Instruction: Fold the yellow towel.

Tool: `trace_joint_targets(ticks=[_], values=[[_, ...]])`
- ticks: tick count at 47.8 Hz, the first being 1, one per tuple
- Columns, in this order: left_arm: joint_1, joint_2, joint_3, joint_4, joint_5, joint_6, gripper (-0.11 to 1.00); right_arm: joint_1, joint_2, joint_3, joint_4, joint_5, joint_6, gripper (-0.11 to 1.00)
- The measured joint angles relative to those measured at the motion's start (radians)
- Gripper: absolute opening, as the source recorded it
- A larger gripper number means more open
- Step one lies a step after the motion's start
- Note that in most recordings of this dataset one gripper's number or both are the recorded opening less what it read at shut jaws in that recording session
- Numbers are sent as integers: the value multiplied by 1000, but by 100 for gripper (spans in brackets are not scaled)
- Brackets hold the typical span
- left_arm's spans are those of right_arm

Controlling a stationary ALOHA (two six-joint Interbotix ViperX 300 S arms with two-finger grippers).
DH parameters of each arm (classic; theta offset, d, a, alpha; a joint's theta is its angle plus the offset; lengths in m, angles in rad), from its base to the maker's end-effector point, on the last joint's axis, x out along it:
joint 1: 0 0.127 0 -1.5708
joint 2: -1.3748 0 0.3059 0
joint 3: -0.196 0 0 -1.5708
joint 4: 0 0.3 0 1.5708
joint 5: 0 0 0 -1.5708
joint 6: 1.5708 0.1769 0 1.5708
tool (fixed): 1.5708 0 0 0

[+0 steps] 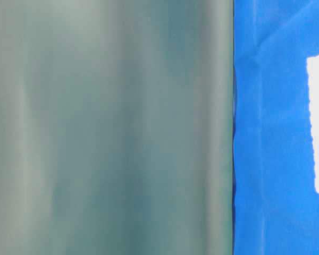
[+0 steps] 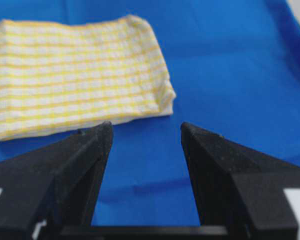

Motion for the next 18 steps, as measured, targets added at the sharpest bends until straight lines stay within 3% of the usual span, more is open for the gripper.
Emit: trace_joint_targets(ticks=[18], values=[[52, -278, 178, 0, -9, 9, 49, 0, -170, 137, 0, -2, 0, 67]])
